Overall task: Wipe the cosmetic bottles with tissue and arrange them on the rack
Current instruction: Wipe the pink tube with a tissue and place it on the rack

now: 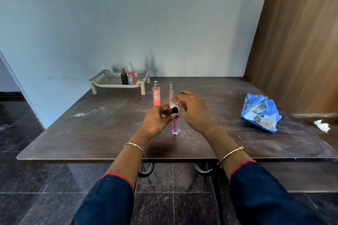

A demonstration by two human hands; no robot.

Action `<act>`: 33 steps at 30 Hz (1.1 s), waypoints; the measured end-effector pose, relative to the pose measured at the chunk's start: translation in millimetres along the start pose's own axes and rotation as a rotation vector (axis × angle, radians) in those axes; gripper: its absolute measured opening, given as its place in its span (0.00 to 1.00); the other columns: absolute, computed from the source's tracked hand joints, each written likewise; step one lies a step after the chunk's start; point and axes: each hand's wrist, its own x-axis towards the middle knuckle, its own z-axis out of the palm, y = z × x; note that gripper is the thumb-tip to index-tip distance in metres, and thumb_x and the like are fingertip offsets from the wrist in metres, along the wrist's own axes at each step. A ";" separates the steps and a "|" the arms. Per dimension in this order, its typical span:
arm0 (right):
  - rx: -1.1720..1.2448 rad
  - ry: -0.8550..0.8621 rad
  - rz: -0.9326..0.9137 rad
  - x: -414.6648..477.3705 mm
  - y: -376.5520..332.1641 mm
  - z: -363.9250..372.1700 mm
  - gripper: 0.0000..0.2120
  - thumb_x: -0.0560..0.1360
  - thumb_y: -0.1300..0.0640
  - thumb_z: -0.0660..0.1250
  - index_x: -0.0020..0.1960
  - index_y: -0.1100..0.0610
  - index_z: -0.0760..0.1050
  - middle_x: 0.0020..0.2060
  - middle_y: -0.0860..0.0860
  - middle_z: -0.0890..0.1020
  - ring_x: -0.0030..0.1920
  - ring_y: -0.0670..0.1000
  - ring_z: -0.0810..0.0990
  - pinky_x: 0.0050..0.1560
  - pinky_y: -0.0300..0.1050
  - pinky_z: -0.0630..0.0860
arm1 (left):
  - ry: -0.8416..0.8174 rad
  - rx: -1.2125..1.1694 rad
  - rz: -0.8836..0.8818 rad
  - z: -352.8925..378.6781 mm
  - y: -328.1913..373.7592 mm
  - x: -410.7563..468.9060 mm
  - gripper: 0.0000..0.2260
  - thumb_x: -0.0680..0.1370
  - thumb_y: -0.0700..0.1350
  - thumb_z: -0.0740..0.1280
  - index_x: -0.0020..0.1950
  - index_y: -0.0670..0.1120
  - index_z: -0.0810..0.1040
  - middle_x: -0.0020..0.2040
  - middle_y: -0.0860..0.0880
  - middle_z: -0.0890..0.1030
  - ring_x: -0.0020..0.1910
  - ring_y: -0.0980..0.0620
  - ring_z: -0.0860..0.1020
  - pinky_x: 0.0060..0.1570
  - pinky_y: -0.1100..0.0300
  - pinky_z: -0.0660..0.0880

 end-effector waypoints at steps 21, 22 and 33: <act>1.072 0.141 0.824 -0.9 -14.6 27.4 0.13 0.74 0.74 0.63 0.47 0.57 0.79 0.50 0.56 0.81 0.50 0.51 0.80 0.47 0.39 0.81 | 0.129 -0.176 -0.129 -42.1 -4.0 7.1 0.08 0.74 0.43 0.71 0.52 0.43 0.80 0.47 0.44 0.83 0.45 0.51 0.79 0.51 0.58 0.74; 1.130 0.134 0.870 2.7 -19.1 31.0 0.14 0.74 0.74 0.62 0.45 0.57 0.78 0.48 0.55 0.80 0.49 0.52 0.80 0.48 0.39 0.80 | 0.161 -0.164 -0.137 -51.5 -6.8 8.7 0.08 0.74 0.44 0.71 0.52 0.44 0.80 0.47 0.44 0.83 0.45 0.51 0.79 0.51 0.58 0.74; 1.263 -0.042 1.002 74.3 -55.4 101.3 0.08 0.75 0.67 0.63 0.50 0.62 0.80 0.48 0.57 0.82 0.46 0.50 0.81 0.48 0.42 0.80 | 0.481 0.119 -0.185 -173.8 -45.9 78.9 0.15 0.77 0.44 0.67 0.63 0.42 0.76 0.60 0.44 0.79 0.59 0.46 0.77 0.61 0.57 0.71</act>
